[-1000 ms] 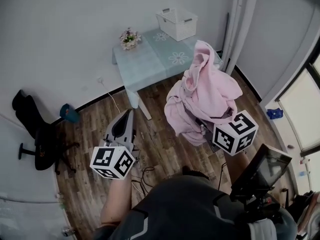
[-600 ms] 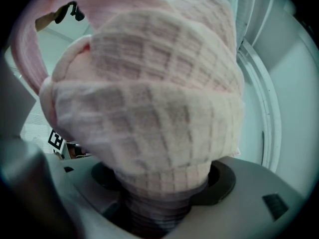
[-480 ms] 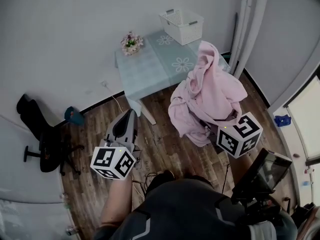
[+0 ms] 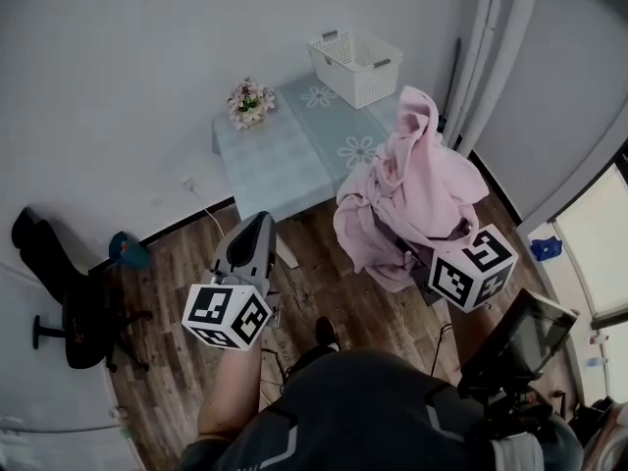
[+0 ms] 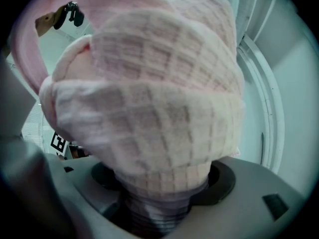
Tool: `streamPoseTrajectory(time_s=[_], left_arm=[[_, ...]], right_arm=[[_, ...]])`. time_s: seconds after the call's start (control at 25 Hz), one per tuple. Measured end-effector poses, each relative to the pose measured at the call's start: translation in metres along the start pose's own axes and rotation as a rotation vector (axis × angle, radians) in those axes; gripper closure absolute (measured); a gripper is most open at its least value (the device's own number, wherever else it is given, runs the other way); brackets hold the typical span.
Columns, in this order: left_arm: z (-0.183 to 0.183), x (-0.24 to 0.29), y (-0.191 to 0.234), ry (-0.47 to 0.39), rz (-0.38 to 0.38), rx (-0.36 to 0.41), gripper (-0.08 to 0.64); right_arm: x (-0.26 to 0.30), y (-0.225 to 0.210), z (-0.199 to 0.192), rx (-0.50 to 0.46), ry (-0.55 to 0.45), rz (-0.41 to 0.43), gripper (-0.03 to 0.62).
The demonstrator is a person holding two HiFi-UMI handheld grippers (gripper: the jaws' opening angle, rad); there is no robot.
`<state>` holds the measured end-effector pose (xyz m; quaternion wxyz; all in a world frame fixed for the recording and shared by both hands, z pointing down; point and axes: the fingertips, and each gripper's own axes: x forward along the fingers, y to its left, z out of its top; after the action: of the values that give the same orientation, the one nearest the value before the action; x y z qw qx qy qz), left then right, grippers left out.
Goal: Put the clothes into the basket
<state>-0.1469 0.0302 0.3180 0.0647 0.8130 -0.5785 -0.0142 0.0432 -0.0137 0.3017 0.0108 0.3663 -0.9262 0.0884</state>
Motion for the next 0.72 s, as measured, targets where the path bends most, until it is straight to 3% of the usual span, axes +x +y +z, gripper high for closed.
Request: streamPoseTrajectory(time_s=[0.12,0.36,0.72], left_arm=[[-0.001,0.009,0.010,-0.005,-0.013,-0.003,0.552],[0.010,0.054,0.084,0.005,-0.047,-0.026,0.552],[0.002,0.087,0.130,0.015,-0.082,-0.047,0.552]], right_arm=[[0.009,-0.001,0.000,-0.002,-0.009,-0.011,0.229],[0.093,-0.004,0.010,0.011,0.019,-0.039,0.229],[0.143,-0.013,0.011,0.030,0.010,-0.094,0.229]])
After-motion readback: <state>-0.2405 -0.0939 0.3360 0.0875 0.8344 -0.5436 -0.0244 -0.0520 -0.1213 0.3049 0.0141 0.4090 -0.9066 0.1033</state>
